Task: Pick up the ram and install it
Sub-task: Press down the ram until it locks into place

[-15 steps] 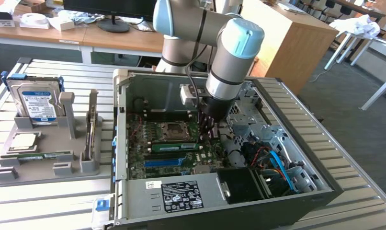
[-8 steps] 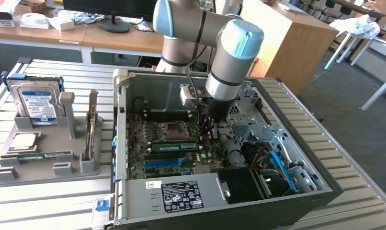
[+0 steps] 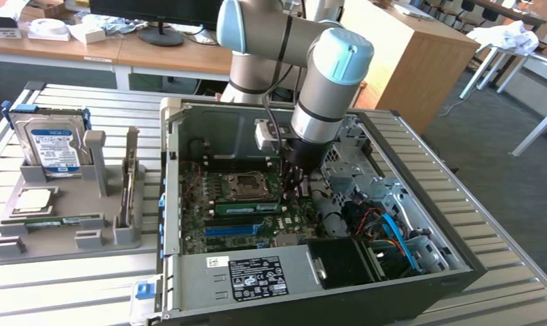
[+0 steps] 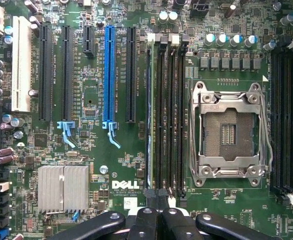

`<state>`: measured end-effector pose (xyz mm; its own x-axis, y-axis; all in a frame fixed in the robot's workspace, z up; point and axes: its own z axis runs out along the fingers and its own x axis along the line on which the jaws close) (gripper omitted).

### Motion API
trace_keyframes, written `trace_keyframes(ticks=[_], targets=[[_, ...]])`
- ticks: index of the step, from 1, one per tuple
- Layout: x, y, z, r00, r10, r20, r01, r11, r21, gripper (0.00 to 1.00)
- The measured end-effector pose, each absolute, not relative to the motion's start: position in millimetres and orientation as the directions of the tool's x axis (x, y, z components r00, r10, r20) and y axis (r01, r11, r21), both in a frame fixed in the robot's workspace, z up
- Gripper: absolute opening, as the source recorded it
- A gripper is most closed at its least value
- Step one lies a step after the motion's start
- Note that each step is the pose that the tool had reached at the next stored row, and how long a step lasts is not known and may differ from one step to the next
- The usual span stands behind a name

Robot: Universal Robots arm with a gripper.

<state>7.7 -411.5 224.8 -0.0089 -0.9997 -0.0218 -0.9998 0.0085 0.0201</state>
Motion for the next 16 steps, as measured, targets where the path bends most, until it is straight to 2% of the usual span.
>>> trace_keyframes(ticks=[16], targets=[[7.7,-411.6,223.0,-0.009,-1.000,-0.022,-1.000,0.008,0.020,0.10]])
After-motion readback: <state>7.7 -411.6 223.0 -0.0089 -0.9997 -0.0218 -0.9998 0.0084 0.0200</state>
